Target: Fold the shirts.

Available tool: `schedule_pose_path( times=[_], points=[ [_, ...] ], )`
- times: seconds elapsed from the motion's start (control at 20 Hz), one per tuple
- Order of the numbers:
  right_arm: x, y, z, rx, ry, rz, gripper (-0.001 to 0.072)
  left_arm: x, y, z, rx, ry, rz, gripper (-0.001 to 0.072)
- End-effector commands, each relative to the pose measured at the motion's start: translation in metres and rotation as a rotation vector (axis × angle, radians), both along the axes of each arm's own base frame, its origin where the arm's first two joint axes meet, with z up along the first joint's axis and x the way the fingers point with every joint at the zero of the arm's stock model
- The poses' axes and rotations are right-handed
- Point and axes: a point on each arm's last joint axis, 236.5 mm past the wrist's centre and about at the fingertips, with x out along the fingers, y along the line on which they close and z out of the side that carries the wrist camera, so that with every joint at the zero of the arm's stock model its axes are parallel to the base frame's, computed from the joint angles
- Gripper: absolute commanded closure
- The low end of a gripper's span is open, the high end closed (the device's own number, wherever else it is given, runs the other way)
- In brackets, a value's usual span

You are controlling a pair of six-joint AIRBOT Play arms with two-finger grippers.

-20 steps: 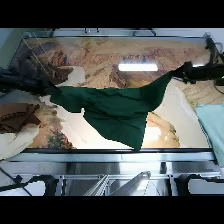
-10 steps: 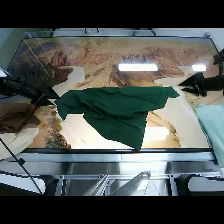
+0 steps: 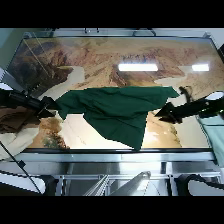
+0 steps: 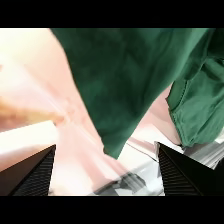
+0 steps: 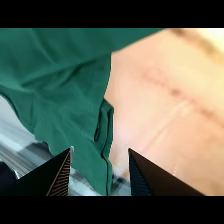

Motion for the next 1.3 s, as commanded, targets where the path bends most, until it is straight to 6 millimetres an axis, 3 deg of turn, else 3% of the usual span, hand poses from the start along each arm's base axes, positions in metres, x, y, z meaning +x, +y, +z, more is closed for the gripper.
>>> schedule_pose_path(
  times=[0.0, 0.15, 0.3, 0.35, 0.4, 0.45, 0.5, 0.6, 0.85, 0.9, 0.95, 1.15, 1.2, 1.25],
  points=[
    [-0.024, 0.052, -0.024, -0.008, 0.021, 0.060, 0.0318, 0.015, -0.011, -0.003, 0.037, -0.059, -0.034, 0.0001],
    [-0.025, 0.083, -0.029, 0.004, 0.012, 0.083, 0.0345, 0.030, -0.025, 0.000, 0.066, -0.115, -0.063, 0.0001],
    [-0.025, 0.100, -0.042, 0.027, 0.045, 0.070, 0.0346, 0.037, -0.036, -0.003, 0.081, -0.142, -0.085, 0.0002],
    [-0.025, 0.103, -0.044, 0.040, 0.046, 0.073, 0.0350, 0.038, -0.039, -0.003, 0.085, -0.151, -0.091, 0.0036],
    [-0.024, 0.106, -0.044, 0.057, 0.037, 0.074, 0.0413, 0.040, -0.040, -0.004, 0.089, -0.159, -0.094, 0.0198],
    [-0.022, 0.107, -0.042, 0.065, 0.032, 0.069, 0.0519, 0.042, -0.039, -0.004, 0.094, -0.167, -0.090, 0.0459],
    [-0.020, 0.109, -0.039, 0.077, 0.020, 0.066, 0.0579, 0.044, -0.039, -0.004, 0.097, -0.175, -0.088, 0.0699],
    [-0.017, 0.112, -0.030, 0.098, -0.013, 0.074, 0.0689, 0.046, -0.038, -0.005, 0.101, -0.182, -0.086, 0.0687],
    [-0.007, 0.107, 0.001, 0.093, -0.115, 0.073, 0.0678, 0.050, -0.036, 0.004, 0.115, -0.214, -0.080, 0.0686],
    [-0.006, 0.099, 0.002, 0.070, -0.117, 0.065, 0.0598, 0.050, -0.036, 0.004, 0.115, -0.215, -0.083, 0.0686],
    [-0.004, 0.087, -0.001, 0.044, -0.112, 0.049, 0.0438, 0.049, -0.035, 0.003, 0.118, -0.210, -0.087, 0.0686],
    [0.017, 0.038, -0.007, 0.000, -0.103, -0.088, 0.0417, 0.045, -0.037, -0.004, 0.108, -0.185, -0.093, 0.0665],
    [0.022, 0.030, -0.008, -0.011, -0.113, -0.112, 0.0417, 0.045, -0.037, -0.003, 0.106, -0.186, -0.093, 0.0498],
    [0.028, 0.023, -0.010, -0.028, -0.125, -0.138, 0.0417, 0.046, -0.038, -0.002, 0.100, -0.188, -0.089, 0.0384]
  ],
)
